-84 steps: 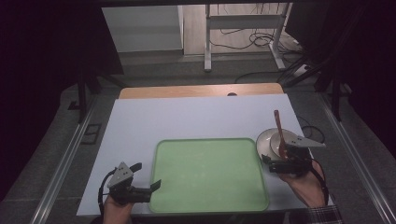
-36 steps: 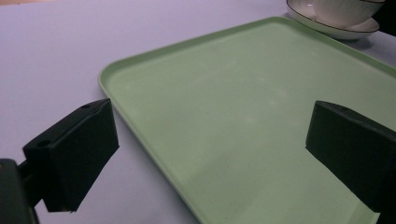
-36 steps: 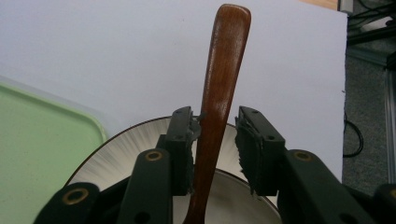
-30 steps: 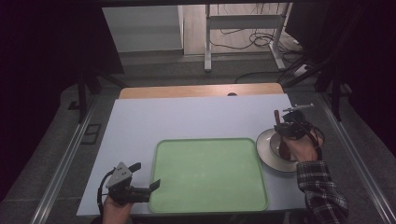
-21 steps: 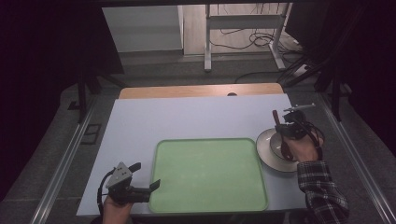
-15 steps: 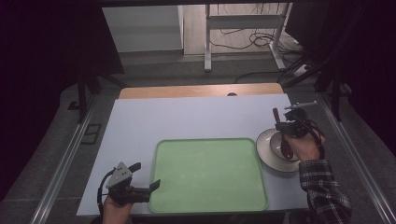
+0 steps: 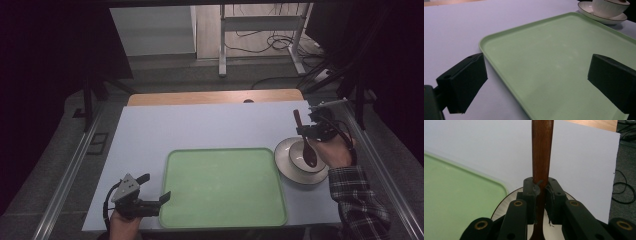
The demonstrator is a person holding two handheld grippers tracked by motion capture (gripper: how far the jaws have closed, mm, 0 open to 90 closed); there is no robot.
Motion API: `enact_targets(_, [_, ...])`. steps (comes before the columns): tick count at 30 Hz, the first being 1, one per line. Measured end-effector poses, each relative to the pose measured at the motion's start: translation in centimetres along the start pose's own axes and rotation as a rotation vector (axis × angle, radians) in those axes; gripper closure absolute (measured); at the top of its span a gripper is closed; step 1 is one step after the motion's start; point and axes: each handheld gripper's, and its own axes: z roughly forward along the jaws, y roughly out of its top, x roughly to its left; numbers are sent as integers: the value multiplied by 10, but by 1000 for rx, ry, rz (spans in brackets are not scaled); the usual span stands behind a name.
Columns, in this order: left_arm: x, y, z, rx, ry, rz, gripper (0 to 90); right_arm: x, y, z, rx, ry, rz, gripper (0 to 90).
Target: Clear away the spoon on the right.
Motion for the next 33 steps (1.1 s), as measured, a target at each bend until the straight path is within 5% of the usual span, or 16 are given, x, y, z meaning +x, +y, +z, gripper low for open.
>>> enact_targets(17, [0, 0, 0, -2, 2, -2, 20, 30, 6, -21, 91, 34, -61, 794])
enact_targets(33, [0, 0, 1, 0, 5, 0, 19, 65, -6, -23, 179, 101, -56, 795])
